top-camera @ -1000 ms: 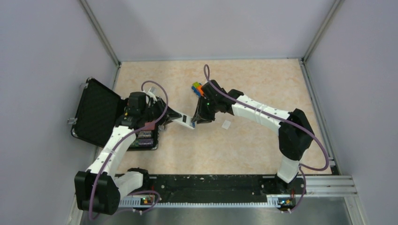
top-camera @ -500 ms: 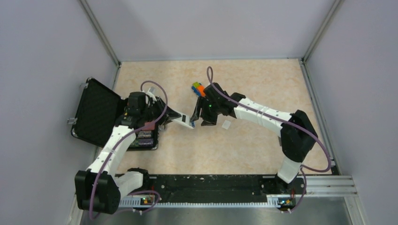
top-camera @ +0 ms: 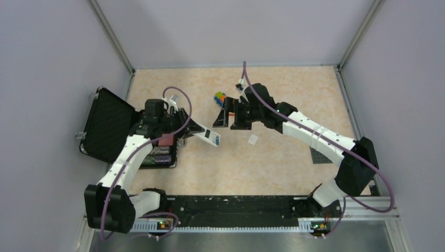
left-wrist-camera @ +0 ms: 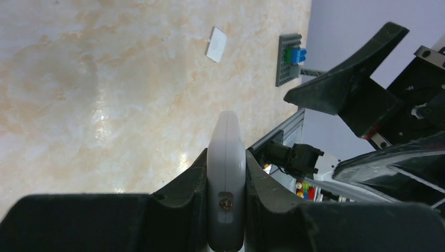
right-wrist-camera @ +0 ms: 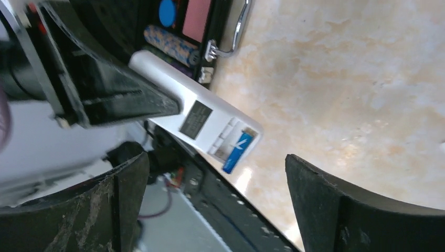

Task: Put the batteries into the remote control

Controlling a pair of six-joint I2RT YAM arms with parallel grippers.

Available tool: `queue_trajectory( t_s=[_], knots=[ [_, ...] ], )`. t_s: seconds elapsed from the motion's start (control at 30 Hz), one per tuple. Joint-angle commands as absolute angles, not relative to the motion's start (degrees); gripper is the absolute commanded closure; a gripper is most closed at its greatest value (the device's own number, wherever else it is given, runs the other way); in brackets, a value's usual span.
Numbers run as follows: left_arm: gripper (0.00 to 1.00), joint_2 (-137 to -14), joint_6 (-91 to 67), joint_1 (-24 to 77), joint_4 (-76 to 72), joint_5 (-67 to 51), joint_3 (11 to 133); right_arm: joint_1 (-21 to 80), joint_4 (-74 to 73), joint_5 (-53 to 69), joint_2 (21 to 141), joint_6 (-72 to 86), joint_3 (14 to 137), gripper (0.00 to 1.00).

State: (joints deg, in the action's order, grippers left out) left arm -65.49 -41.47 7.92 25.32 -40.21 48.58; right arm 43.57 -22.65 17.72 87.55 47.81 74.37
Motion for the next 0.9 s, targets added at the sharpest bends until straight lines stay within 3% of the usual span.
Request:
queue_trajectory(
  t_s=[0.0,0.17,0.47,0.87],
  knots=[
    [1.00,-67.3,-36.2,8.1,25.0,-50.3,52.6,43.3,-26.6,19.0,83.2,25.7,77.1,0.01],
    [1.00,-69.7,-36.0,8.1,24.2,-58.6,53.2,43.2,-30.1,23.7,82.5,17.4,78.2,0.01],
    [1.00,-71.3,-35.8,8.1,23.9,-64.5,53.6,43.3,-29.6,38.2,83.3,15.9,73.9,0.01],
    [1.00,-72.2,-36.2,8.1,23.8,-66.1,53.6,43.4,-28.2,38.5,84.1,14.0,71.0,0.01]
  ],
)
